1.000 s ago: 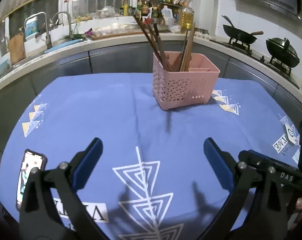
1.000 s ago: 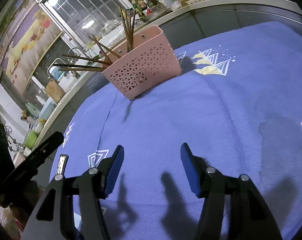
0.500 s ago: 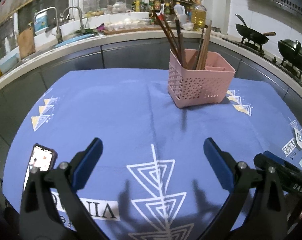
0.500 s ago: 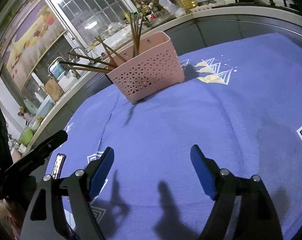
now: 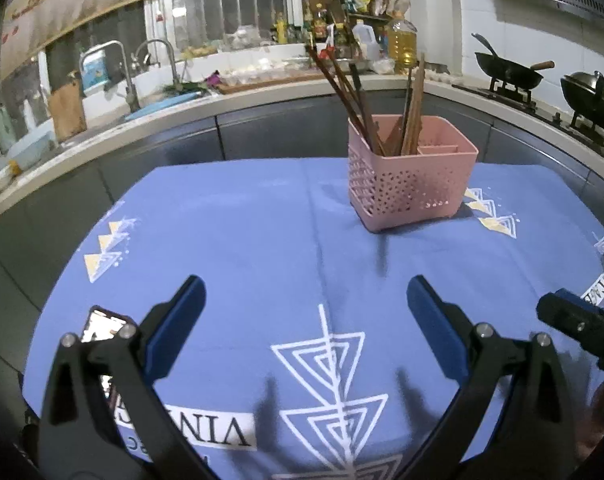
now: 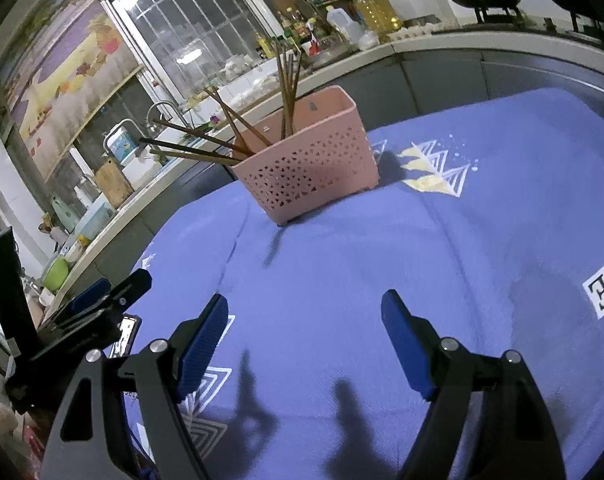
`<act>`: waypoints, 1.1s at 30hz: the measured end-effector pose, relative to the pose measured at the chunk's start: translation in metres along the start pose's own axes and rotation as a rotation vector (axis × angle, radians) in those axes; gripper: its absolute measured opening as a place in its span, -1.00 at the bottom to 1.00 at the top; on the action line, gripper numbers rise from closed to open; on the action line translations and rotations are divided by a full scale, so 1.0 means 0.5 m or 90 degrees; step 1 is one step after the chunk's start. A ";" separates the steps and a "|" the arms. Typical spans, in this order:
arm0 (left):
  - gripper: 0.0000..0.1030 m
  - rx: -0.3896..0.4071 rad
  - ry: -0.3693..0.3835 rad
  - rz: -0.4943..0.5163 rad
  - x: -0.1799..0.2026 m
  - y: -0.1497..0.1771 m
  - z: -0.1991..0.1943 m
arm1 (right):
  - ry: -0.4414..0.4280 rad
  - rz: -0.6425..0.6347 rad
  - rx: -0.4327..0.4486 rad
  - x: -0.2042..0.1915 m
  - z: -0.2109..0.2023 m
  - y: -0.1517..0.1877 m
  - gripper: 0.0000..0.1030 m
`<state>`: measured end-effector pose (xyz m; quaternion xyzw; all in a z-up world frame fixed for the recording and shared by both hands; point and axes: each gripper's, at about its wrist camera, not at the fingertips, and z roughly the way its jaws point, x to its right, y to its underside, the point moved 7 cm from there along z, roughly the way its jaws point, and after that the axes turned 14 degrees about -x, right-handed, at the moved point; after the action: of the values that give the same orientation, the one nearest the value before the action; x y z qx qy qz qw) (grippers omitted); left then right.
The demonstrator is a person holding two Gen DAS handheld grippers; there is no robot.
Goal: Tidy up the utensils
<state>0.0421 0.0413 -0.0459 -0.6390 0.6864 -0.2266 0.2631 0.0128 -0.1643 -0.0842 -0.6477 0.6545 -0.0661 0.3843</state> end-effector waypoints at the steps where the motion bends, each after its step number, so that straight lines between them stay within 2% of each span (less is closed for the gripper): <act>1: 0.88 -0.002 -0.005 0.002 0.001 0.000 0.001 | 0.002 -0.002 0.002 -0.003 -0.001 0.000 0.53; 9: 0.88 -0.022 -0.019 0.013 0.009 0.006 0.003 | 0.000 -0.012 0.012 -0.010 -0.011 -0.007 0.52; 15: 0.88 -0.022 -0.024 -0.019 0.001 0.007 0.002 | 0.006 -0.025 0.034 -0.011 -0.029 -0.018 0.54; 23: 0.88 -0.040 -0.029 -0.023 0.000 0.010 0.012 | 0.005 -0.016 0.043 -0.006 -0.035 -0.020 0.58; 33: 0.88 -0.044 -0.063 -0.009 -0.005 0.011 0.018 | 0.010 -0.040 0.036 -0.019 -0.031 -0.018 0.59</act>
<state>0.0441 0.0447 -0.0561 -0.6626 0.6756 -0.1731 0.2730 0.0096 -0.1636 -0.0639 -0.6561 0.6348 -0.1022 0.3951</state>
